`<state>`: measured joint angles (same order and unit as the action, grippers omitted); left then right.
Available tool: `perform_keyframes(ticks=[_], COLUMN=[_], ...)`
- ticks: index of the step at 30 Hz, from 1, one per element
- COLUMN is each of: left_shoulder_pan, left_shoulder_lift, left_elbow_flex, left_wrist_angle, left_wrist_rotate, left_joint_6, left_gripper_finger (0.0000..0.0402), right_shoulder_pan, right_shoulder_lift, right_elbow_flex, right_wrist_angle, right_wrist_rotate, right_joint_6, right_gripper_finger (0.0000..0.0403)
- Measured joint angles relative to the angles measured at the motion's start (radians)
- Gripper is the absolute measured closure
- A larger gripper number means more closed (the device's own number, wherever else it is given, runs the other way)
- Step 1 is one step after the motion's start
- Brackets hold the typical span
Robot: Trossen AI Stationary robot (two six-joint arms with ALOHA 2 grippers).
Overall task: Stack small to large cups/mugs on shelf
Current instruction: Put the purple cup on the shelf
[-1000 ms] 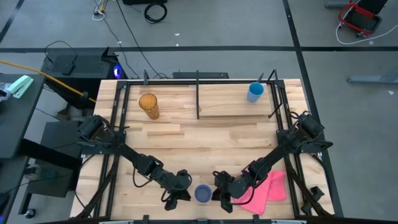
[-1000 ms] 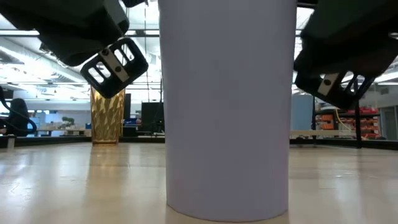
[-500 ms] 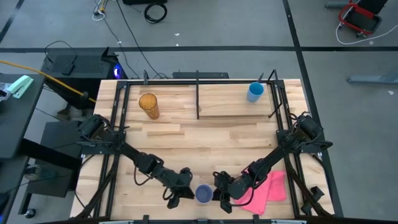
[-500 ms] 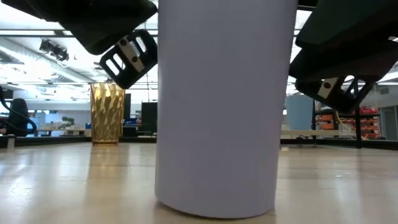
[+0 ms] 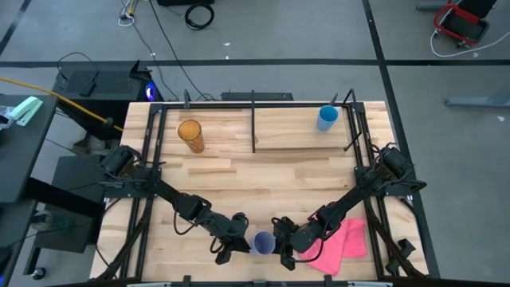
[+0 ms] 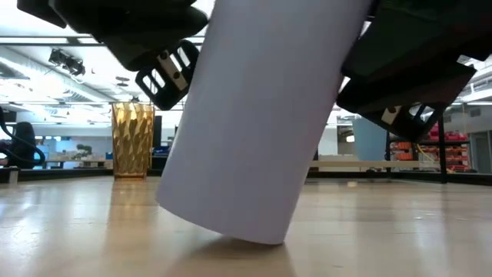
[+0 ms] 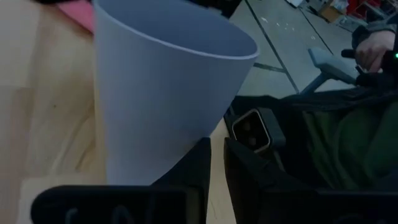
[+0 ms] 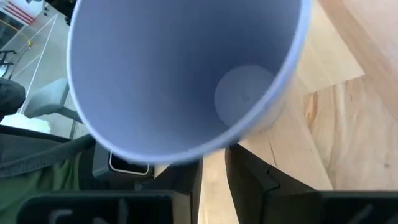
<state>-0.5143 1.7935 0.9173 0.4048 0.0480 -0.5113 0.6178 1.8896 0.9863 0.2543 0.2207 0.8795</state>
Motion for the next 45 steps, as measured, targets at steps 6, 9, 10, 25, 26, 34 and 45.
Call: perform_keyframes(ticks=[6,9,10,25,26,34,45], left_shoulder_pan=[0.000,0.000,0.000,0.028,0.032,0.059,0.082], left_shoulder_lift=[0.000,0.000,0.000,0.001,0.001,0.001,0.002], left_elbow_flex=[0.000,0.000,0.000,-0.001,-0.001,-0.001,-0.001], left_wrist_angle=[-0.040,-0.070,-0.079,-0.100,-0.100,-0.120,-0.149], left_wrist_rotate=[0.002,0.002,0.003,0.015,0.015,0.008,0.008], left_joint_6=[-0.009,-0.028,-0.033,-0.051,-0.048,-0.045,-0.042], left_gripper_finger=[0.0346,0.0349,0.0349,0.0346,0.0346,0.0340,0.0340], right_shoulder_pan=[0.000,0.000,0.000,-0.022,-0.024,-0.041,-0.056], right_shoulder_lift=[0.000,-0.001,-0.001,-0.001,-0.001,-0.001,-0.002], right_elbow_flex=[0.001,0.002,0.002,0.003,0.003,0.003,0.003], right_wrist_angle=[0.003,0.006,0.006,-0.007,-0.010,-0.037,-0.082], right_wrist_rotate=[0.001,0.001,0.001,-0.008,-0.008,-0.001,-0.001], right_joint_6=[0.000,0.000,0.000,-0.033,-0.035,-0.044,-0.046], right_gripper_finger=[0.0325,0.0325,0.0325,0.0325,0.0325,0.0325,0.0325])
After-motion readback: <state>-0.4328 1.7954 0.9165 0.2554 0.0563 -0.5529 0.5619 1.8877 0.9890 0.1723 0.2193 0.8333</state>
